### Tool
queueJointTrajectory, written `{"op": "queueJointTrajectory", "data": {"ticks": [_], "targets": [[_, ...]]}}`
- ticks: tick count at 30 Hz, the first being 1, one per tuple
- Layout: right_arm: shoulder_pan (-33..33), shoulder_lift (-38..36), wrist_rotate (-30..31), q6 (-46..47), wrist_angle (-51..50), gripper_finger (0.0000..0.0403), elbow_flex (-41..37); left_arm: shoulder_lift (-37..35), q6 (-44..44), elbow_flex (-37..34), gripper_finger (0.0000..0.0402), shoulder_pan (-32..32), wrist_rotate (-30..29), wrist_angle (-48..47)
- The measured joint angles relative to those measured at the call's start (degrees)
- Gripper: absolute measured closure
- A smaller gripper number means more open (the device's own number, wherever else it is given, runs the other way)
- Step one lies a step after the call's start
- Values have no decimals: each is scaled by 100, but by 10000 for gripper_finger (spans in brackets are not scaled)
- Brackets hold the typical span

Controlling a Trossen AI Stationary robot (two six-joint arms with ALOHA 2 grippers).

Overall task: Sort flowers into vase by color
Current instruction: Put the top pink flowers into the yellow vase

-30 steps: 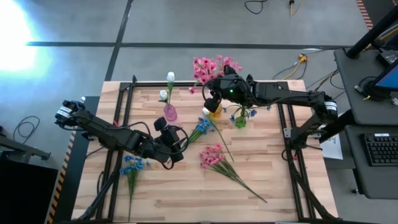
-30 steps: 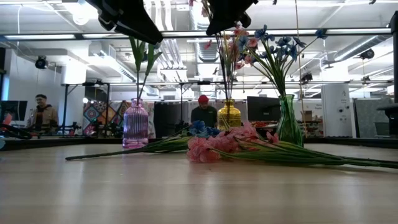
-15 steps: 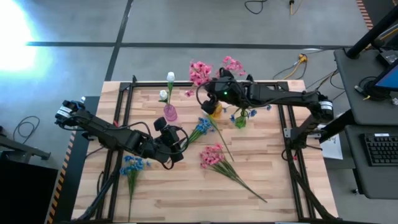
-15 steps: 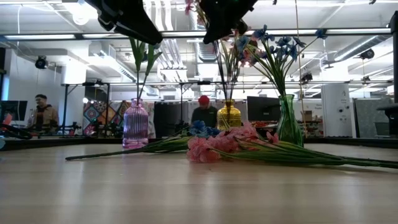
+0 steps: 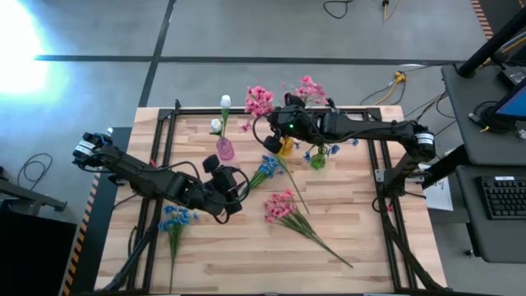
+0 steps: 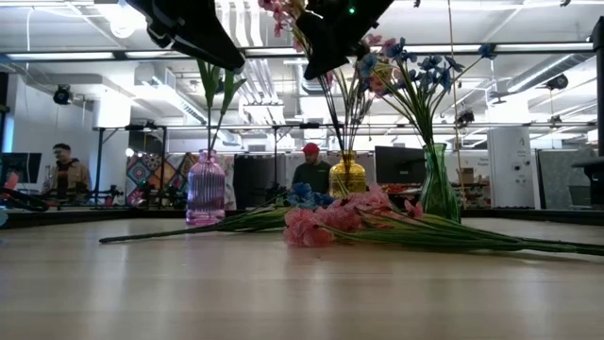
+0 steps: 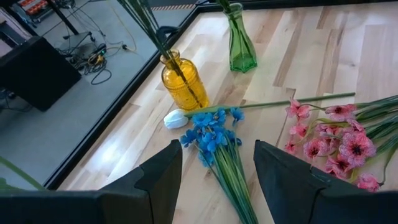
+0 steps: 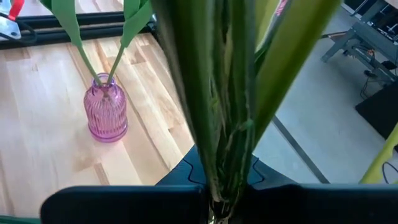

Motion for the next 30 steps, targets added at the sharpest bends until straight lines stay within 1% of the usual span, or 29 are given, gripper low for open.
{"op": "queueJointTrajectory", "data": {"ticks": [6, 19, 30], "targets": [[0, 12, 1, 0, -5, 390, 0, 0, -168, 0, 217, 0, 0, -168], [0, 14, 4, 149, -18, 390, 0, 0, -172, 0, 217, 0, 0, -164], [0, 14, 4, 217, -258, 390, 0, 0, -169, 0, 217, 0, 0, -164]]}}
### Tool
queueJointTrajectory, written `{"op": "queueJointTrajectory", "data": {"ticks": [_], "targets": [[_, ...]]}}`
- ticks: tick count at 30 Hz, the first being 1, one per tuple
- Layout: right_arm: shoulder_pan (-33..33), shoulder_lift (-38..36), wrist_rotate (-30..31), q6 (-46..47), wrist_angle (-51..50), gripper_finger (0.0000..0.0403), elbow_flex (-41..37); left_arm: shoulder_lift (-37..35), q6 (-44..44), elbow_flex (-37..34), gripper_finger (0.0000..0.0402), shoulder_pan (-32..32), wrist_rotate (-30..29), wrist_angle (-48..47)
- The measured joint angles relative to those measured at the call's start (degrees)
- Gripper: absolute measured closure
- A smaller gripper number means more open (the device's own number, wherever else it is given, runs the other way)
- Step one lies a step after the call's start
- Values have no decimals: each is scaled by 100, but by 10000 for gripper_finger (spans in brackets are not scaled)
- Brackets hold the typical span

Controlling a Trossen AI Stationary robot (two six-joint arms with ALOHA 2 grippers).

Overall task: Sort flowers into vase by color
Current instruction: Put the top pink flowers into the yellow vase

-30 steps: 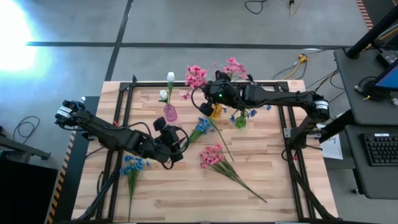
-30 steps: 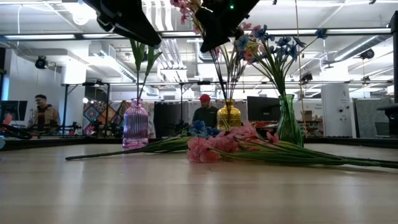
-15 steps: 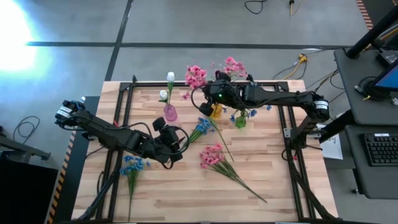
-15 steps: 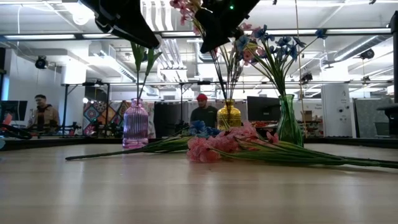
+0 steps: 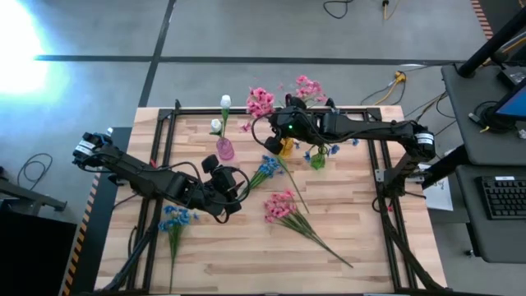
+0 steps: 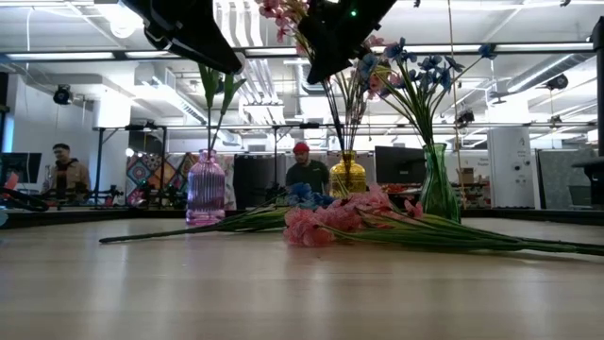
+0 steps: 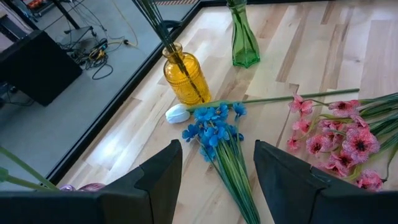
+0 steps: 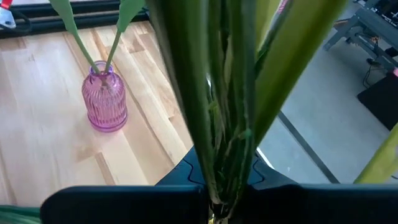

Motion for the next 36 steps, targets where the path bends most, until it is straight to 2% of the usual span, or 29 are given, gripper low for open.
{"op": "queueJointTrajectory", "data": {"ticks": [6, 16, 22, 29, 36], "targets": [[0, -19, -4, 49, -213, 376, 0, 0, 1, 0, 217, 1, 0, 2], [0, -45, -1, 166, -384, 248, -2, 0, -1, 0, 217, 1, 2, 0], [0, -74, 1, 483, -931, 194, 155, 0, -130, 0, 217, 0, 17, -143], [27, -149, -2, 529, -1290, 154, 317, 0, -259, 0, 217, 1, 17, -219], [94, -389, -15, 571, -1558, 136, 319, 0, -273, 0, 217, 0, 20, -227]]}}
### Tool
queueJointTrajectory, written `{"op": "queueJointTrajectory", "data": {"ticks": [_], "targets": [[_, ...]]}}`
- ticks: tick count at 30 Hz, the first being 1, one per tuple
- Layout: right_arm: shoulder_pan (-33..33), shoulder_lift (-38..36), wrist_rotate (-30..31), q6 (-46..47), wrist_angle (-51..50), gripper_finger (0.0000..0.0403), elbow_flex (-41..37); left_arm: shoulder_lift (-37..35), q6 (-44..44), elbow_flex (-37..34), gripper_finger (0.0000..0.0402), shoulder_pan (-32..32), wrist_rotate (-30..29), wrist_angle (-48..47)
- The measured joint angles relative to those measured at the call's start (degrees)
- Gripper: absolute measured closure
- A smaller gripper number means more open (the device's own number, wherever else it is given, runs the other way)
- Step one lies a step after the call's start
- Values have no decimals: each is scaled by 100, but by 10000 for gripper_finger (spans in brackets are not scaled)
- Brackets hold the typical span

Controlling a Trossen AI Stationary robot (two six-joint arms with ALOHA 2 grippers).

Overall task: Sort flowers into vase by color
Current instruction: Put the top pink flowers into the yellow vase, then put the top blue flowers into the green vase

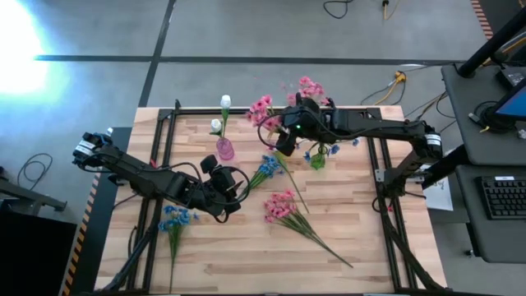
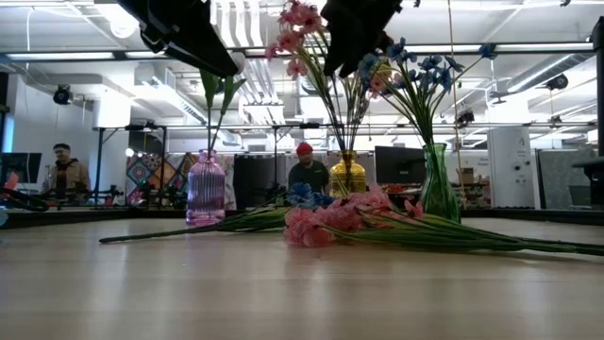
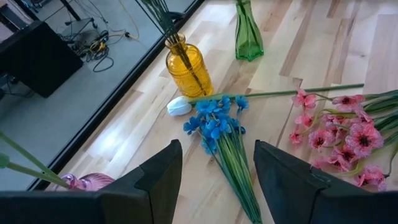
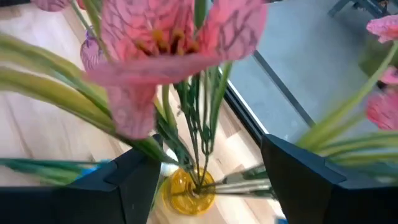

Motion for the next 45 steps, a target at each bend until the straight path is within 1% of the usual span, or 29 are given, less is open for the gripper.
{"op": "queueJointTrajectory", "data": {"ticks": [4, 9, 12, 15, 20, 22, 28, 32, 34, 38, 41, 45], "targets": [[104, -221, -10, 41, -120, 133, 0, 0, -15, 0, 217, 2, 0, -17], [254, -504, -12, 66, -207, 136, 0, 0, -255, 0, 217, 0, 58, -22], [356, -683, -10, 69, -203, 138, 2, 0, -408, 0, 217, 2, 264, -22], [491, -849, -10, 69, -207, 136, 2, 0, -500, 0, 217, 2, 639, -22], [795, -1184, -10, 123, -347, 138, 2, 0, -671, 0, 217, 2, 1633, -29], [962, -1313, -8, 130, -404, 141, 2, 0, -717, 0, 217, 2, 1936, -47], [1583, -1600, -45, 204, -459, 149, 3, 0, -766, 0, 217, -4, 2463, -147], [2051, -1660, -49, 202, -548, 152, 4, 0, -1045, 0, 217, -4, 2878, -190], [2284, -1665, -52, 202, -656, 152, 4, 24, -1140, 0, 217, -7, 2849, -216], [2708, -1656, -53, 282, -811, 154, 4, 236, -1068, 0, 217, -4, 2531, -176], [2971, -1644, -52, 376, -930, 154, 4, 520, -874, 0, 217, -9, 2303, -164], [3237, -1653, -48, 555, -1225, 152, 4, 958, -873, 0, 217, -9, 1992, -117]]}}
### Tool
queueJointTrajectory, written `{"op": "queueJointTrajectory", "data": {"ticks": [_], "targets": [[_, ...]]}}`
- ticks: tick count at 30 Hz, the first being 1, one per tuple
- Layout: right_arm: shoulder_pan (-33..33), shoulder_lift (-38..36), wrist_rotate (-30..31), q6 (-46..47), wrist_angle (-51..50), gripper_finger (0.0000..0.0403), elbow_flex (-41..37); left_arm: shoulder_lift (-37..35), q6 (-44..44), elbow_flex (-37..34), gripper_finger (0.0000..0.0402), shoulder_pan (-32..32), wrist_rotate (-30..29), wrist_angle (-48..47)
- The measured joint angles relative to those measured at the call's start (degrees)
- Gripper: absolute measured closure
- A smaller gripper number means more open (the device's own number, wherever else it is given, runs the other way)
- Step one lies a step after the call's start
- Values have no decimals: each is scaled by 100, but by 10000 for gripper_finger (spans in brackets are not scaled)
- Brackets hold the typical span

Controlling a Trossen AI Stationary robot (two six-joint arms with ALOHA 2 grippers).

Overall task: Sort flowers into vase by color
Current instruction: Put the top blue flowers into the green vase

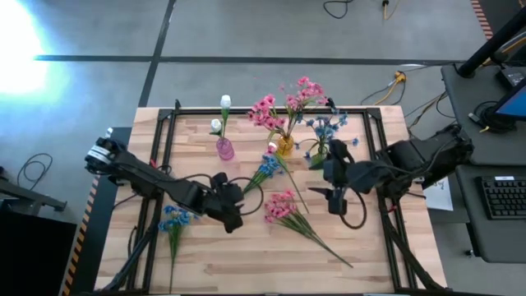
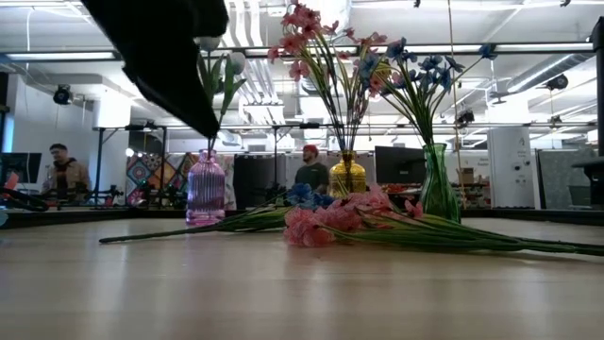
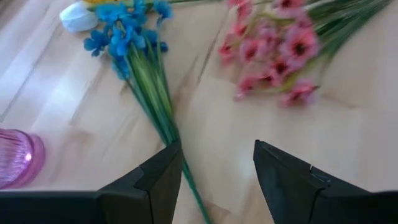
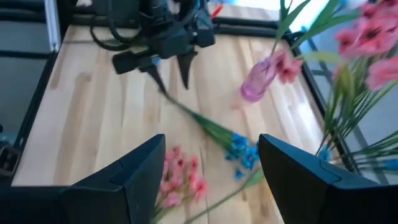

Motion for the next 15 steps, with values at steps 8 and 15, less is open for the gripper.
{"op": "queueJointTrajectory", "data": {"ticks": [8, 15], "targets": [[213, 1, 17, 279, -334, 153, -16, 794, 46, 0, 217, 28, -557, 198], [214, -6, 64, 340, -457, 155, -61, 1276, 195, 0, 217, 116, -640, 715]]}}
